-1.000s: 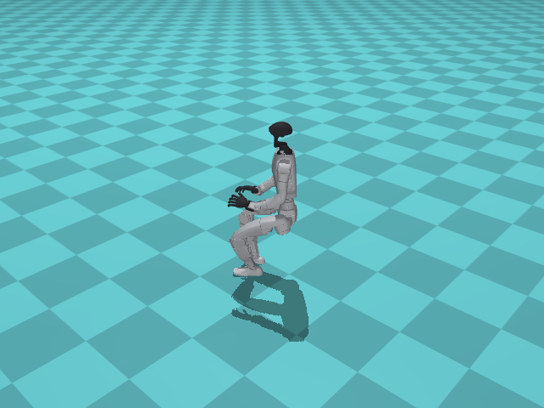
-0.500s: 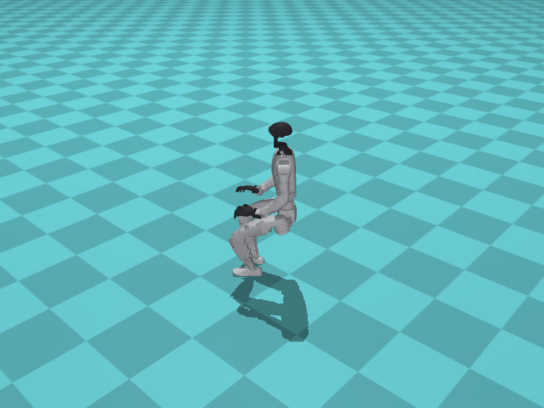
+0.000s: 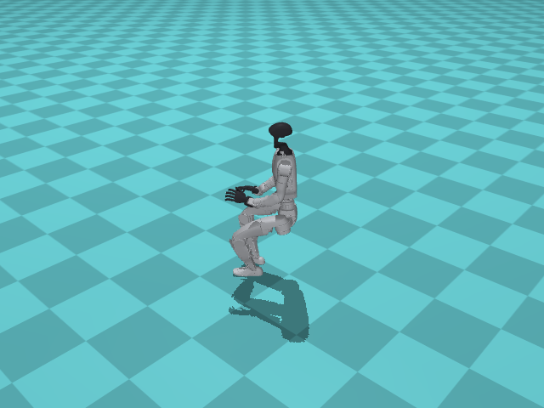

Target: Upper body actions

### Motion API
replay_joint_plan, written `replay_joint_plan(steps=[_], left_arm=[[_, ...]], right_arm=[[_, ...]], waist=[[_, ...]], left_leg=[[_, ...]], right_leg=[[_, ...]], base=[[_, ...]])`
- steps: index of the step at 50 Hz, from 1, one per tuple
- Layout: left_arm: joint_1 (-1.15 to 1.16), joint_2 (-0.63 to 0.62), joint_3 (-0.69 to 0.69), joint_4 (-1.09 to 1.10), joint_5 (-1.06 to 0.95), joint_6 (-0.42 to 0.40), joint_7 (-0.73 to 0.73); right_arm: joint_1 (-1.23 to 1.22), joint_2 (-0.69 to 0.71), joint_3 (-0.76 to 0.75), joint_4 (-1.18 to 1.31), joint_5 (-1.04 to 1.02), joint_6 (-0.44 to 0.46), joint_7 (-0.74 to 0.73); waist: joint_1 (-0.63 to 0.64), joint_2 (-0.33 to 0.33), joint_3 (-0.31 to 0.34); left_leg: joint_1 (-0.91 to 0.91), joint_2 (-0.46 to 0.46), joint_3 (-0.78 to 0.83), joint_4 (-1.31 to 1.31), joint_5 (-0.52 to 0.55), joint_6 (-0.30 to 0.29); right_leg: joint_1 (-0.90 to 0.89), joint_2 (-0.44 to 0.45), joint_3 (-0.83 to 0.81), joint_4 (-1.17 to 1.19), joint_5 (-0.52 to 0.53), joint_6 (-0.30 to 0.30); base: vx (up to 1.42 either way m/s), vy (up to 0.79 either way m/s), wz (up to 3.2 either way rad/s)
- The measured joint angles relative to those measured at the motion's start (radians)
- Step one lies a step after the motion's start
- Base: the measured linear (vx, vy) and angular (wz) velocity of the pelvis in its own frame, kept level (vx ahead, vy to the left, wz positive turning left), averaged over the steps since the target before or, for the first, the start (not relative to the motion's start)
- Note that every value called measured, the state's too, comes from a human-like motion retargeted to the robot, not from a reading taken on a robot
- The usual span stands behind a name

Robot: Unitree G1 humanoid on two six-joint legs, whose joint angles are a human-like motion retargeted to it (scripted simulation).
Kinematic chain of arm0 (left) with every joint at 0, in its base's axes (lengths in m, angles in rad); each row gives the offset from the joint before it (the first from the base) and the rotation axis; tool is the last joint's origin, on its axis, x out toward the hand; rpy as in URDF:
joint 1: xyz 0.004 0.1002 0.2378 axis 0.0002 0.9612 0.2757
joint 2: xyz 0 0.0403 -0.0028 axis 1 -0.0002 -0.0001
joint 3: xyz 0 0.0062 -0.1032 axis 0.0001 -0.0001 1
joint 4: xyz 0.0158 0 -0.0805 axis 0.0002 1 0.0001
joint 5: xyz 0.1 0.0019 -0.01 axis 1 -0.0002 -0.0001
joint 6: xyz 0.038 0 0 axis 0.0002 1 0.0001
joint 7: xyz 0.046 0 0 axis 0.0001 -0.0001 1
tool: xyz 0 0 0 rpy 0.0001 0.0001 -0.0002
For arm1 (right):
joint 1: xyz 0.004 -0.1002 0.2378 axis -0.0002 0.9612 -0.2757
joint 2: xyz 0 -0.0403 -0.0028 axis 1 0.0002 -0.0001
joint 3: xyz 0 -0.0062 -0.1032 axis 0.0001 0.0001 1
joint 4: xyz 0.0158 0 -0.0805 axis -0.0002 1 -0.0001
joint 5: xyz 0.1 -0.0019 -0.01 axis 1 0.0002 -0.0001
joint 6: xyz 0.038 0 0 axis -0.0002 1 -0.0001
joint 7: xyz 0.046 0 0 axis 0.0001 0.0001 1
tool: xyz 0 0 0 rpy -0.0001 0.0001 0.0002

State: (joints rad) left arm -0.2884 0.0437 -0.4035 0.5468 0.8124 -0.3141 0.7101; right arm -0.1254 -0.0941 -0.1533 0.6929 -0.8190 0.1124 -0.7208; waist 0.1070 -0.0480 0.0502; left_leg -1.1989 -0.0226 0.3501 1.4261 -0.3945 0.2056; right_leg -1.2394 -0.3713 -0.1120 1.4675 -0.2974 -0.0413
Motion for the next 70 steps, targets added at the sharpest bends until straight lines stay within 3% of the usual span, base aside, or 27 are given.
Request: replay_joint_plan(steps=[5, 10, 22, 45, 60, 70], left_arm=[[-0.167, -0.093, 0.081, 0.073, -0.177, -0.057, -0.075], [-0.329, -0.152, 0.183, 0.178, -0.411, -0.108, -0.258], [-0.545, -0.138, 0.286, 0.303, -0.645, -0.071, -0.344], [-0.667, -0.118, 0.306, 0.363, -0.744, 0.041, -0.405], [-0.679, -0.155, 0.331, 0.400, -0.913, 0.182, -0.724], [-0.679, -0.169, 0.332, 0.386, -0.885, 0.161, -0.668]], right_arm=[[-0.011, 0.005, 0.000, 0.006, -0.007, 0.002, 0.004], [-0.022, 0.012, 0.011, 0.012, -0.010, -0.002, 0.007], [-0.053, 0.020, 0.033, 0.019, -0.013, -0.017, 0.011], [-0.072, 0.018, 0.049, -0.006, -0.021, -0.019, 0.018], [-0.076, 0.019, 0.052, -0.011, -0.018, -0.020, 0.021], [-0.078, 0.020, 0.051, -0.005, -0.019, -0.021, 0.022]], waist=[[-0.006, -0.001, 0.000], [-0.024, -0.005, 0.000], [-0.065, 0.001, 0.008], [-0.089, 0.010, 0.023], [-0.094, 0.009, 0.026], [-0.095, 0.009, 0.025]], left_leg=[[0.000, 0.003, -0.001, 0.002, 0.000, 0.000], [-0.001, 0.008, -0.003, 0.005, 0.000, -0.001], [-0.008, 0.016, -0.006, 0.008, 0.001, -0.006], [-0.023, 0.018, -0.002, 0.008, 0.001, -0.008], [-0.027, 0.019, -0.002, 0.007, 0.001, -0.009], [-0.026, 0.019, -0.002, 0.008, 0.001, -0.009]], right_leg=[[0.000, 0.004, 0.000, 0.000, 0.001, 0.000], [-0.001, 0.010, 0.000, 0.000, 0.002, 0.000], [-0.009, 0.023, 0.001, -0.001, 0.004, -0.001], [-0.025, 0.026, 0.004, 0.000, -0.001, -0.004], [-0.028, 0.028, 0.004, -0.001, -0.001, -0.004], [-0.027, 0.029, 0.005, -0.001, 0.000, -0.003]], base=[[0.00, 0.00, 0.00], [0.00, 0.00, 0.00], [0.00, 0.00, 0.00], [0.00, 0.00, 0.00], [0.00, 0.00, 0.00], [0.00, 0.00, 0.00]])
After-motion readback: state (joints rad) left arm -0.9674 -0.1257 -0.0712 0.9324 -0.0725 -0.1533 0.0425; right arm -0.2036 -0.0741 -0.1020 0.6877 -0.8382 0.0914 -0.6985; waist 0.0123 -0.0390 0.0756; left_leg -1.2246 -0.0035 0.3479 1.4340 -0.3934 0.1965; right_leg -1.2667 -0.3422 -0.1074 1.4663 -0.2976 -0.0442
